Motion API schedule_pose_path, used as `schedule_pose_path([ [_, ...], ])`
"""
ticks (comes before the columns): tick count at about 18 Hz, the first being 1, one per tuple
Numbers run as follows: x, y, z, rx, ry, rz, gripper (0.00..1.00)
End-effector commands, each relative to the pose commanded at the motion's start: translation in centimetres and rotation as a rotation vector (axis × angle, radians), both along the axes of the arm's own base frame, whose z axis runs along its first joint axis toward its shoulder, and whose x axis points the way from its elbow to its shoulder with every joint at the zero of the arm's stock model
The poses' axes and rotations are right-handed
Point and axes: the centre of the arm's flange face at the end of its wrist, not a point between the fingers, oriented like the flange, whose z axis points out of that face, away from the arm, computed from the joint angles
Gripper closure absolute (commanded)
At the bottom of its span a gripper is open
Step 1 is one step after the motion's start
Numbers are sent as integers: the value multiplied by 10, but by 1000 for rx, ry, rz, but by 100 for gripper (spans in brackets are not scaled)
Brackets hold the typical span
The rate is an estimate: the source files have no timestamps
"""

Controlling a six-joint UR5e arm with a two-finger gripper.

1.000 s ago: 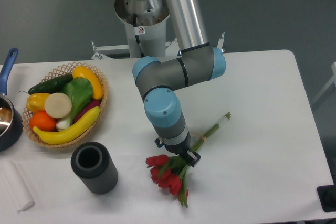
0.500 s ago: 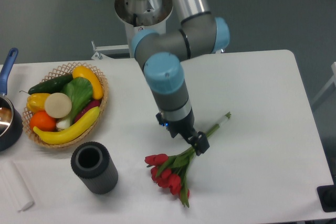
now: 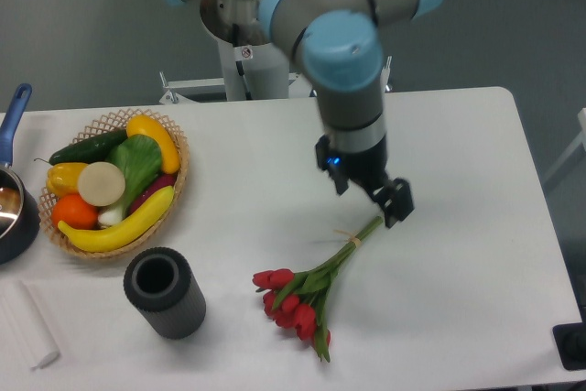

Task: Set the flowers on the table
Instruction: 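Raise the open gripper away from the tulip stems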

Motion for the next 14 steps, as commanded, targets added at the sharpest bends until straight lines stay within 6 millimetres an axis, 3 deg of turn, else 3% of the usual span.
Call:
schedule_pose_path([
  [4,-12,-40,21,28,-7,-84,0],
  [11,-18,-74,20,74,-33,-103,0],
  [14,-18,-75,20,87,-37,-104,0],
])
